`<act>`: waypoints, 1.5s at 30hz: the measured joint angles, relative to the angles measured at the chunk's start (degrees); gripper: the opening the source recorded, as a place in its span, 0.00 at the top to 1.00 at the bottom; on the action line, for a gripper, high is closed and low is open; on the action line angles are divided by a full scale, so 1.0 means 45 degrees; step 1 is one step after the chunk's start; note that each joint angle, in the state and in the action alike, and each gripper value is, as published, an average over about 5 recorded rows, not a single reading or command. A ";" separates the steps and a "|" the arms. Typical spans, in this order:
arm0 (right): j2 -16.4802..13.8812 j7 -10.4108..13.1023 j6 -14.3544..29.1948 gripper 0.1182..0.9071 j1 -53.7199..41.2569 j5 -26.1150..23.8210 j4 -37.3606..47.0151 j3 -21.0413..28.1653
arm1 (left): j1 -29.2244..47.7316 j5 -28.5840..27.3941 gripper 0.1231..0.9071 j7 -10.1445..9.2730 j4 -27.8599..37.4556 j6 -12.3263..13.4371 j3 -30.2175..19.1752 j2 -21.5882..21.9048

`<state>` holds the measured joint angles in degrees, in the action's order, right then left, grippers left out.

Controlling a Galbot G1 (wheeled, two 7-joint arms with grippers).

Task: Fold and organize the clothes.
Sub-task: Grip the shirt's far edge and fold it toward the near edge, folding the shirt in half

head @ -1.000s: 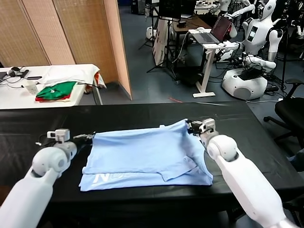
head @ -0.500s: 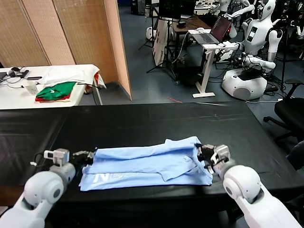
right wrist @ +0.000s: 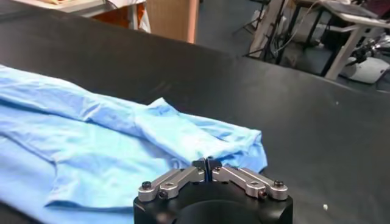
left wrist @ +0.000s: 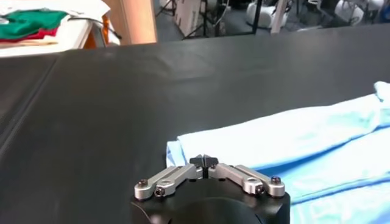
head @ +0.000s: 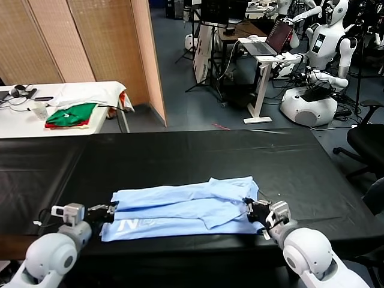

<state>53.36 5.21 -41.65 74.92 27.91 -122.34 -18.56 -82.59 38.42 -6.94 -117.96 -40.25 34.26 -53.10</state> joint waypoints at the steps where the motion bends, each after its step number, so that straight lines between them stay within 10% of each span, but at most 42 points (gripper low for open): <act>1: 0.0000 0.0003 0.0000 0.93 0.0048 -0.0002 -0.0039 -0.0039 | -0.0018 -0.0017 0.95 -0.0057 -0.0004 0.0001 0.0009 -0.0025; 27: -0.0192 -0.0288 -0.0115 0.88 0.1015 0.0074 -0.0955 -0.0610 | -0.1477 -0.0921 0.96 -0.0325 -0.1034 -0.0387 0.1040 -0.0592; 38: 0.0039 0.0364 0.0444 0.09 0.0962 0.1017 -0.1404 -0.1551 | -0.1951 -0.1748 0.21 -0.0533 -0.1782 -0.0435 0.1562 -0.0564; 45: 0.0918 0.0875 0.1120 0.00 -0.0463 0.0819 0.0267 -0.1182 | -0.0985 -0.1218 0.00 -0.1091 -0.1156 -0.0051 0.1193 -0.0869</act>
<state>57.49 9.14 -36.61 72.84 31.59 -121.13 -23.88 -87.03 32.94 -11.84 -123.16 -40.48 39.62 -57.02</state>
